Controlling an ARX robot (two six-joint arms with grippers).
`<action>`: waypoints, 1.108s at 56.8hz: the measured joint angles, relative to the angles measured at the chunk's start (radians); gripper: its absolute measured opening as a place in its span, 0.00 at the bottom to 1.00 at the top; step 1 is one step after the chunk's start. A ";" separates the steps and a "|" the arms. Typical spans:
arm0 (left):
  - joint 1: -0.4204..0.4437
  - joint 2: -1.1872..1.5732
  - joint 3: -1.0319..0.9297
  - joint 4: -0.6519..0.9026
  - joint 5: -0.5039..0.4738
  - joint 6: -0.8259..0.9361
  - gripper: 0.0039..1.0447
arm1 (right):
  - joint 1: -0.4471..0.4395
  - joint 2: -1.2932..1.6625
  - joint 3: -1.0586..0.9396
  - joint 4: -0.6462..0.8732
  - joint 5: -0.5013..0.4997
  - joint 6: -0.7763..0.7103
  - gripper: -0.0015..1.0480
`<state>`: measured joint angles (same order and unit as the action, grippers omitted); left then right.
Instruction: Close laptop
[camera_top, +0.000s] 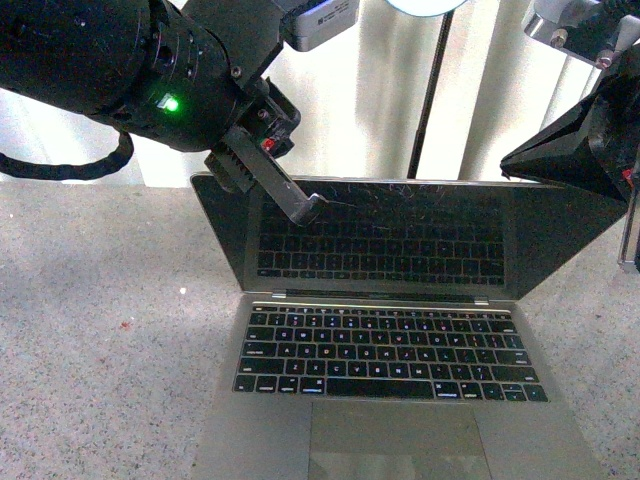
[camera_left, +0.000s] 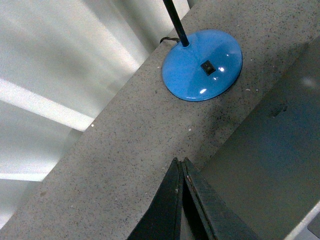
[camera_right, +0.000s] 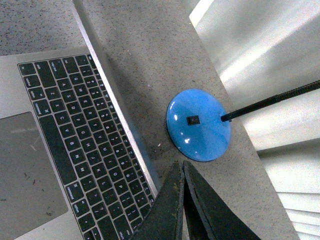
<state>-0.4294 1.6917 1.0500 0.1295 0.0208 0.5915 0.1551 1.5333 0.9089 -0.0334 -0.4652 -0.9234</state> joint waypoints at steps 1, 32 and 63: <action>0.000 0.000 0.000 -0.001 0.001 0.000 0.03 | 0.000 0.000 0.000 -0.002 0.000 -0.001 0.03; -0.011 -0.059 -0.078 -0.042 0.026 0.006 0.03 | 0.019 -0.001 -0.046 -0.005 0.000 -0.016 0.03; -0.032 -0.065 -0.128 -0.032 0.024 -0.006 0.03 | 0.036 -0.008 -0.086 0.005 0.005 -0.024 0.03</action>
<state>-0.4614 1.6264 0.9222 0.0971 0.0452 0.5854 0.1909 1.5257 0.8227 -0.0284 -0.4602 -0.9470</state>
